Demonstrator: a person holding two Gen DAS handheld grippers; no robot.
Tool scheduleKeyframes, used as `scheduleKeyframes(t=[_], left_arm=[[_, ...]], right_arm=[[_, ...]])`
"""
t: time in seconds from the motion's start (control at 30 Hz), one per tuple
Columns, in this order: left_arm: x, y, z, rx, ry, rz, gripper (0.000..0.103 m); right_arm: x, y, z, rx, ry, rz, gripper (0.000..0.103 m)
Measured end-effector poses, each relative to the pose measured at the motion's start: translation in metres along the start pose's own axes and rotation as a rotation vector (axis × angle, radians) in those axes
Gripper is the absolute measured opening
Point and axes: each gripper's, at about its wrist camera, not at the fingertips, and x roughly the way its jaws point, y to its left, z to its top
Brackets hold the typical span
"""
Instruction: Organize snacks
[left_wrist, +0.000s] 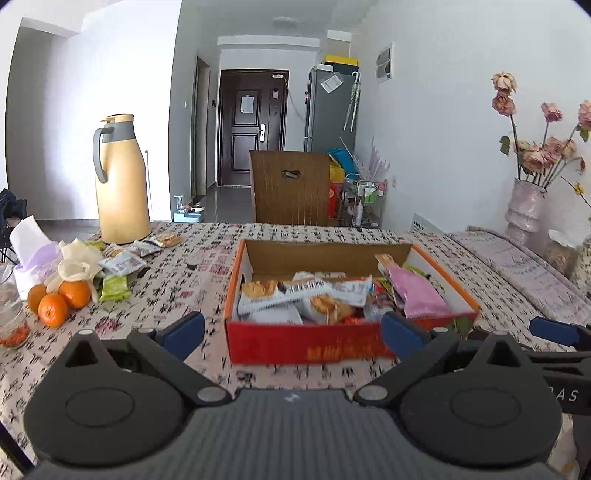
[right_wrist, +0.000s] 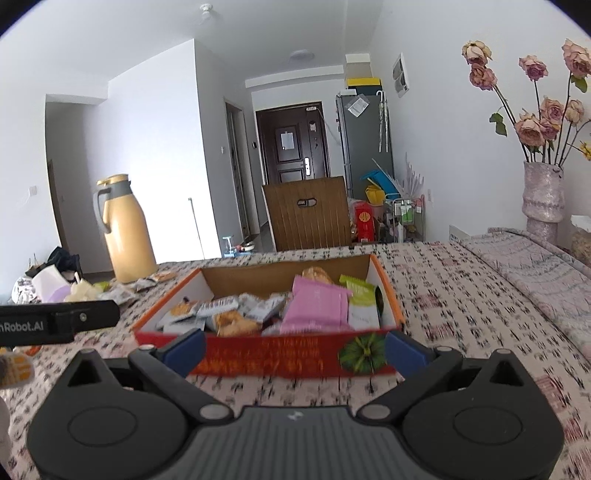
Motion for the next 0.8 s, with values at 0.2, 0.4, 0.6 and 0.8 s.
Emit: scheduleKeyframes(t=[0.2,0.4,0.6,0.8], left_arm=[[-0.014,0.000,-0.027,0.022,0.044,-0.015,0.103],[-0.020,0.000,-0.054,0.041,0.103,-0.028,0.103],[-0.025,0.000,-0.072,0.050,0.142,-0.038,0.103],[-0.030,0.001,-0.078,0.050,0.148,-0.044,0.103]], right_arm=[[-0.023,0.002,-0.025,-0.010,0.051,-0.007,0.103],[-0.036,0.001,-0.048,-0.004,0.099,-0.021,0.103],[-0.043,-0.001,-0.062,0.006,0.134,-0.033,0.103],[-0.049,-0.001,-0.070,0.006,0.148,-0.038,0.103]])
